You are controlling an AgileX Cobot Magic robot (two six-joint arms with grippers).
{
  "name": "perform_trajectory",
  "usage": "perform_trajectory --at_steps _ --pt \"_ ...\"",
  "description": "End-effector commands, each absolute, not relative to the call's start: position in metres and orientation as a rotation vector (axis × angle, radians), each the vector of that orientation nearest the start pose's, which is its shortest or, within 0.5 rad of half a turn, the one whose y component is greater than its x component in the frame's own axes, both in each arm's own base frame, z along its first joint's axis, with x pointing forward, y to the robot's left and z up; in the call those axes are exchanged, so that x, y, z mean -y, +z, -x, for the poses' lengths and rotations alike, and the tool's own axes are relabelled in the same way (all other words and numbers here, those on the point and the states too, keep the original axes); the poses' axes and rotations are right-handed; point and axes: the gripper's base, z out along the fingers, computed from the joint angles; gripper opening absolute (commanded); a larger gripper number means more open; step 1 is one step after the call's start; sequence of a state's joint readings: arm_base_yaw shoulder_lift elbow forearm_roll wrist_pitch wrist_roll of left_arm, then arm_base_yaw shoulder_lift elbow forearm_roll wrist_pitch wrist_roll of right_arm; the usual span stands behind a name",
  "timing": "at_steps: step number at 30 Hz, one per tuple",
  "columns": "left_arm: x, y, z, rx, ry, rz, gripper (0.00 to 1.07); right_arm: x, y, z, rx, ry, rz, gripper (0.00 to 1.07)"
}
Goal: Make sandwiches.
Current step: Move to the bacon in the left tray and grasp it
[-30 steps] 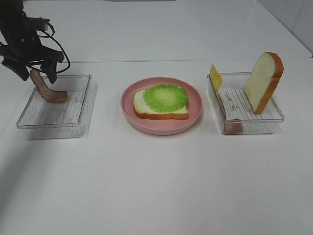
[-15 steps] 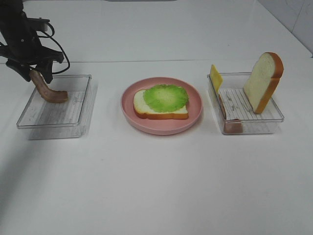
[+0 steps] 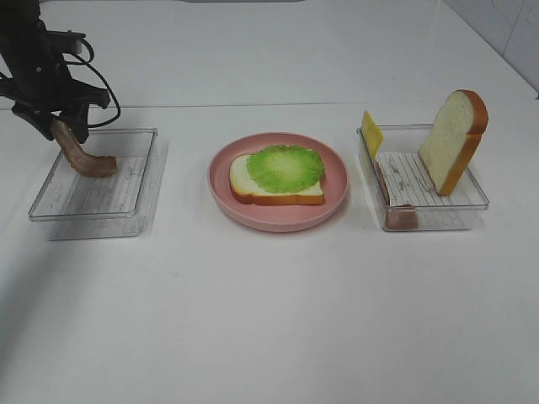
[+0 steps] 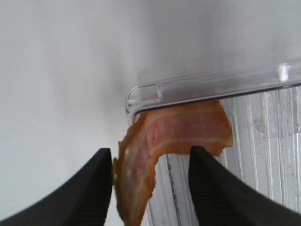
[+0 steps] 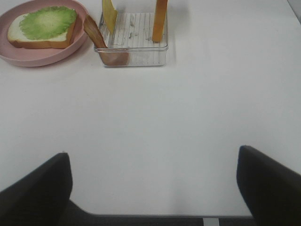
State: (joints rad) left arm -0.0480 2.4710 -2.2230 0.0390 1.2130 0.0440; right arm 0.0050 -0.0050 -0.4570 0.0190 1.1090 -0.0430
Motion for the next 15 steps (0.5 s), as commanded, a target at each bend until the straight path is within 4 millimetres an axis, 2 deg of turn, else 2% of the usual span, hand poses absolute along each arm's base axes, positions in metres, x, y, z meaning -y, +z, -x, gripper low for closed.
perform_trajectory --at_steps 1,3,6,11,15 --pt "0.0256 0.1601 -0.5137 -2.941 0.041 -0.144 0.37 -0.0014 0.2607 0.0052 -2.109 -0.006 0.050 0.92" --pt "0.0256 0.1601 -0.5138 -2.940 0.041 -0.144 0.21 -0.0014 0.2607 0.0052 -2.109 -0.006 0.050 0.92" --pt "0.0256 0.1601 -0.5138 -2.939 0.041 -0.144 0.18 -0.0014 0.2607 0.0052 -2.109 -0.006 0.050 0.92" --pt "0.0256 0.1601 -0.5138 -2.939 0.041 -0.144 0.00 -0.0014 0.2607 0.0052 -2.109 -0.006 0.050 0.92" --pt "0.0258 0.1633 -0.5141 -2.928 0.040 -0.143 0.00 -0.0014 0.2607 0.0052 -2.109 -0.006 0.050 0.92"
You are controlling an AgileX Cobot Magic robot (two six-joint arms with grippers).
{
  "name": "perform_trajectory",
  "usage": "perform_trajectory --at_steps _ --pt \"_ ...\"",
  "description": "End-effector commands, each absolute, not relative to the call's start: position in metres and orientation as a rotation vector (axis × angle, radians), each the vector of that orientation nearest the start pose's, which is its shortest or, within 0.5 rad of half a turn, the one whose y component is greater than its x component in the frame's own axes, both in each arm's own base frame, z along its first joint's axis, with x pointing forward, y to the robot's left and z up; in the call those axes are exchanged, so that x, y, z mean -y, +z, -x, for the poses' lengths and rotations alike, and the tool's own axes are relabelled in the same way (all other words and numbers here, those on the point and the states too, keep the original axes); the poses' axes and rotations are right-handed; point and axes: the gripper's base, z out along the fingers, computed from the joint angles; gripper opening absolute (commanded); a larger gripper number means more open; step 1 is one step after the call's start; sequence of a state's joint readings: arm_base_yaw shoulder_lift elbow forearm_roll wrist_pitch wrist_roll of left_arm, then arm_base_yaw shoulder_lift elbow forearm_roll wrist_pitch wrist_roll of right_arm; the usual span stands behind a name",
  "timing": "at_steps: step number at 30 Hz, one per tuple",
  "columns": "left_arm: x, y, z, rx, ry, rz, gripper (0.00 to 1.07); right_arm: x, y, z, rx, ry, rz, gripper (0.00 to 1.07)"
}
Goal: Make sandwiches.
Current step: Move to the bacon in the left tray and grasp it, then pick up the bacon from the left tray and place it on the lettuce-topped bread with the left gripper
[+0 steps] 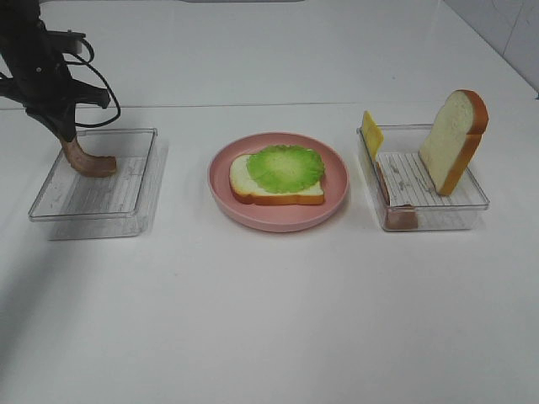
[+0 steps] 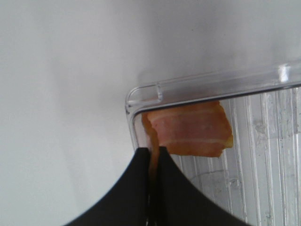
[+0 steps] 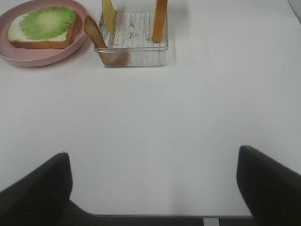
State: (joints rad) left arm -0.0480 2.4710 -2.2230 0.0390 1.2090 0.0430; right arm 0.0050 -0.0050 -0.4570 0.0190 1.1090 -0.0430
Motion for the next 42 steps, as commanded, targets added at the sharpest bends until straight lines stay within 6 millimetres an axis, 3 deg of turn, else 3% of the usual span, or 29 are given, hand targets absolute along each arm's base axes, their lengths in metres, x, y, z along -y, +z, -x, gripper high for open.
perform_trajectory --at_steps 1,9,13,14,15,16,17,18,20,24,25,29,31,32,33,34,38,42 --pt "0.026 0.164 -0.514 -2.923 0.035 -0.142 0.00 -0.001 0.261 0.005 -2.109 -0.006 0.050 0.92" --pt "0.030 0.186 -0.508 -2.925 0.012 -0.143 0.00 -0.001 0.261 0.005 -2.109 -0.006 0.050 0.92" --pt "0.042 0.220 -0.498 -2.892 -0.043 -0.145 0.00 -0.001 0.261 0.005 -2.109 -0.006 0.050 0.92" --pt "0.042 0.220 -0.498 -2.892 -0.043 -0.145 0.00 -0.001 0.261 0.005 -2.109 -0.006 0.050 0.92" --pt "0.047 0.236 -0.494 -2.867 -0.059 -0.151 0.00 -0.001 0.261 0.005 -2.109 -0.006 0.050 0.92" --pt "0.047 0.236 -0.494 -2.867 -0.059 -0.151 0.00 -0.001 0.261 0.005 -2.109 -0.006 0.050 0.92" --pt "0.052 0.254 -0.488 -2.836 -0.066 -0.167 0.00 -0.001 0.261 0.005 -2.109 -0.006 0.050 0.92" --pt "0.052 0.254 -0.488 -2.836 -0.066 -0.167 0.00 -0.001 0.261 0.005 -2.109 -0.006 0.050 0.92" --pt "0.063 0.276 -0.480 -2.791 -0.087 -0.194 0.00 -0.001 0.261 0.005 -2.109 -0.006 0.050 0.92" --pt "0.075 0.294 -0.473 -2.746 -0.117 -0.224 0.00 -0.001 0.261 0.005 -2.109 -0.006 0.050 0.92" --pt "0.086 0.302 -0.469 -2.728 -0.169 -0.245 0.00 -0.001 0.261 0.005 -2.109 -0.006 0.050 0.92" --pt "0.107 0.307 -0.464 -2.711 -0.270 -0.299 0.00 -0.001 0.261 0.005 -2.109 -0.006 0.050 0.92" --pt "0.131 0.309 -0.459 -2.688 -0.370 -0.366 0.00 -0.001 0.261 0.005 -2.109 -0.006 0.050 0.92" --pt "0.131 0.309 -0.459 -2.688 -0.370 -0.366 0.00 -0.001 0.261 0.005 -2.109 -0.006 0.050 0.92" --pt "0.146 0.310 -0.456 -2.671 -0.414 -0.397 0.00 -0.001 0.261 0.005 -2.109 -0.006 0.050 0.92" --pt "0.146 0.310 -0.456 -2.671 -0.414 -0.397 0.00 -0.001 0.261 0.005 -2.109 -0.006 0.050 0.92" --pt "0.181 0.311 -0.450 -2.602 -0.520 -0.449 0.00 -0.001 0.261 0.005 -2.109 -0.006 0.050 0.92" --pt "0.199 0.309 -0.450 -2.556 -0.589 -0.470 0.00 -0.001 0.261 0.005 -2.109 -0.006 0.050 0.92"
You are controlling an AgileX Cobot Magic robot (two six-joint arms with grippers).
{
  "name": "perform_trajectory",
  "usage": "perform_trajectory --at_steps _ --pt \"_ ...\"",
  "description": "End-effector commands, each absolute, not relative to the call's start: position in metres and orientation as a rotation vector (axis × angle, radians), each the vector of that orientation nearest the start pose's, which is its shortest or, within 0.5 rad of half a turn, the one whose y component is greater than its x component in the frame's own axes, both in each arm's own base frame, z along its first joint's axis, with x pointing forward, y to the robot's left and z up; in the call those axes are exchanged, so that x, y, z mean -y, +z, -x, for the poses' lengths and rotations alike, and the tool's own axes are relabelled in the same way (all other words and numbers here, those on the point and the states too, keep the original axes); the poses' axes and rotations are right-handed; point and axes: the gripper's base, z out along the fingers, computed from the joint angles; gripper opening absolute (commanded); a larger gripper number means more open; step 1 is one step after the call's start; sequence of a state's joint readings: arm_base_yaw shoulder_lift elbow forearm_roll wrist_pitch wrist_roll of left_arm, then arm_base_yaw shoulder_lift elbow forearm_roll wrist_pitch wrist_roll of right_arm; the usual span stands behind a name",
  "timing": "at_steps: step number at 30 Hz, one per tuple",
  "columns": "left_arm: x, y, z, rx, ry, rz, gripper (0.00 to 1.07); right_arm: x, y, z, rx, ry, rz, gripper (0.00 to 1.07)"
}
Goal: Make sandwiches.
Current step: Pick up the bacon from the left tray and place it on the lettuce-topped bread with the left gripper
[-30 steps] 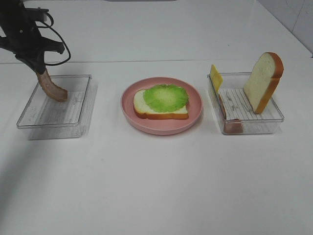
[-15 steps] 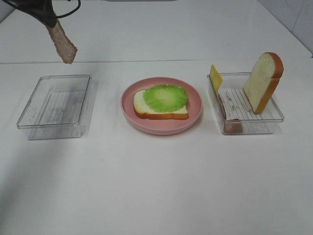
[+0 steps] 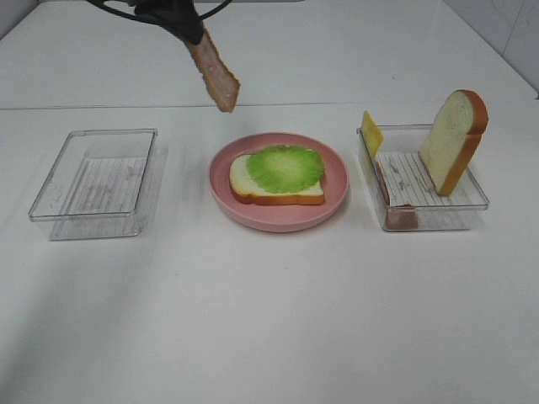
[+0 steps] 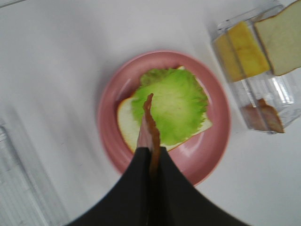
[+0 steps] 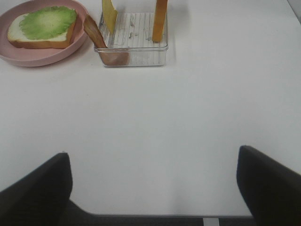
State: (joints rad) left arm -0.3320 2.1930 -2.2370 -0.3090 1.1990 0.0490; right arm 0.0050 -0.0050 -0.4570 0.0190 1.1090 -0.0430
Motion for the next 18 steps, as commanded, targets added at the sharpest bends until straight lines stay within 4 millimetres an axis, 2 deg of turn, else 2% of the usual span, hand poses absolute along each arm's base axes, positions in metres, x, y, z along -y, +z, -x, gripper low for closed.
perform_trajectory --at_steps 1,3,4,5,7,8,9,13,15,18 --pt "0.210 0.304 -0.450 -2.538 -0.638 -0.479 0.00 -0.001 0.261 0.005 -2.109 -0.006 0.050 0.92" --pt "0.215 0.301 -0.450 -2.530 -0.655 -0.485 0.00 -0.001 0.261 0.005 -2.109 -0.006 0.050 0.92" --pt "0.227 0.293 -0.451 -2.520 -0.696 -0.489 0.00 -0.001 0.261 0.005 -2.109 -0.006 0.050 0.92" --pt "0.227 0.293 -0.451 -2.520 -0.696 -0.489 0.00 -0.001 0.261 0.005 -2.109 -0.006 0.050 0.92" --pt "0.242 0.282 -0.451 -2.509 -0.733 -0.494 0.00 -0.001 0.261 0.005 -2.109 -0.006 0.050 0.92" --pt "0.242 0.282 -0.451 -2.509 -0.733 -0.494 0.00 -0.001 0.261 0.005 -2.109 -0.006 0.050 0.92" --pt "0.252 0.272 -0.453 -2.507 -0.753 -0.493 0.00 -0.001 0.261 0.005 -2.109 -0.006 0.050 0.92" --pt "0.266 0.258 -0.452 -2.504 -0.794 -0.491 0.00 -0.001 0.261 0.005 -2.109 -0.006 0.050 0.92" --pt "0.280 0.242 -0.453 -2.500 -0.829 -0.483 0.00 -0.001 0.261 0.005 -2.109 -0.006 0.050 0.92" --pt "0.283 0.239 -0.453 -2.500 -0.838 -0.479 0.00 -0.001 0.261 0.005 -2.109 -0.006 0.050 0.92"
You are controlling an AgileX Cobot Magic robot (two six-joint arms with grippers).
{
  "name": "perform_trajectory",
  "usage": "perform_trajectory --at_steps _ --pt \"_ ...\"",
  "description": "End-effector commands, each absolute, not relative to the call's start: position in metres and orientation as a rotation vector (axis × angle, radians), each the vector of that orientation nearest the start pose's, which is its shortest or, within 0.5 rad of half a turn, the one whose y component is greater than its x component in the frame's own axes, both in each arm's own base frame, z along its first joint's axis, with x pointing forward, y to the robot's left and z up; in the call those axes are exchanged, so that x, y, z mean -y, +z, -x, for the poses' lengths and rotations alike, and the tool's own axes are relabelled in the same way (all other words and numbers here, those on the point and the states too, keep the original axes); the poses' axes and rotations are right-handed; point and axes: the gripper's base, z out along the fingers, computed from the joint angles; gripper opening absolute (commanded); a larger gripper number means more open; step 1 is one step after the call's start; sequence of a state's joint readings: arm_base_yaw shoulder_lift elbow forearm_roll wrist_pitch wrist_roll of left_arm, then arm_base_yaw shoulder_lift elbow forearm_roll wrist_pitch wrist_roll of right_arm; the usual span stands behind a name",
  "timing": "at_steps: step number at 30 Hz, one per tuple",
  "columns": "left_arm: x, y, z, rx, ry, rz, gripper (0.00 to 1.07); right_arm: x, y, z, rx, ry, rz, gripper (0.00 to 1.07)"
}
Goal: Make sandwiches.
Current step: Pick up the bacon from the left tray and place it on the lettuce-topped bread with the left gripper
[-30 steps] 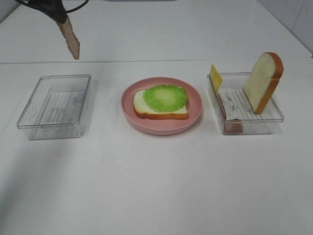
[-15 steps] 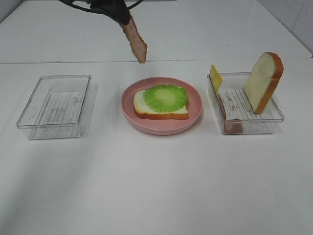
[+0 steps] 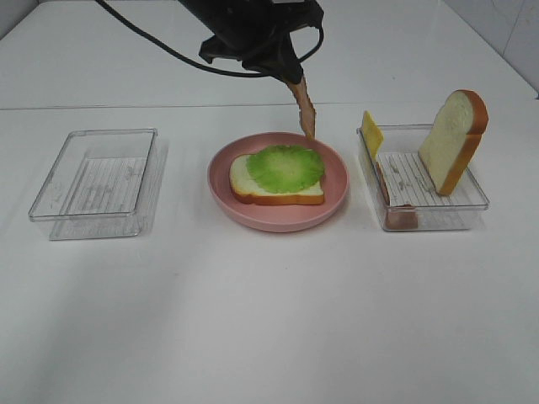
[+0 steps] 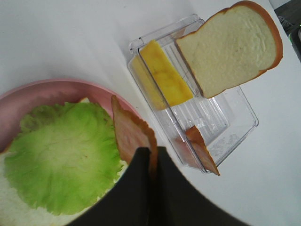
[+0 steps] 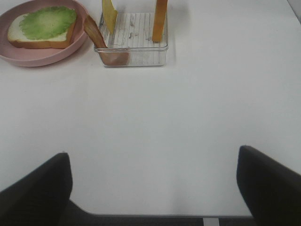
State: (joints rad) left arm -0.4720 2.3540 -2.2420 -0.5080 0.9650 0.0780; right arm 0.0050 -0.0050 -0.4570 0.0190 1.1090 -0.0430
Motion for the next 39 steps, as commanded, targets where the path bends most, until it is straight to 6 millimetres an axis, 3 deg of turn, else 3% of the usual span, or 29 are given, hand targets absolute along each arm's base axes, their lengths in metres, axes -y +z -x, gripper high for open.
perform_trajectory --at_steps 1,10,23,39 --pt "0.287 0.231 -0.455 -2.501 -0.859 -0.474 0.00 -0.001 0.261 0.005 -2.109 -0.006 0.050 0.92" --pt "0.302 0.211 -0.455 -2.488 -0.960 -0.465 0.00 -0.001 0.261 0.005 -2.109 -0.006 0.050 0.92" --pt "0.304 0.191 -0.457 -2.530 -0.937 -0.480 0.00 -0.001 0.261 0.005 -2.109 -0.006 0.050 0.92" --pt "0.287 0.174 -0.460 -2.596 -0.589 -0.689 0.00 -0.001 0.261 0.005 -2.109 -0.006 0.050 0.92"
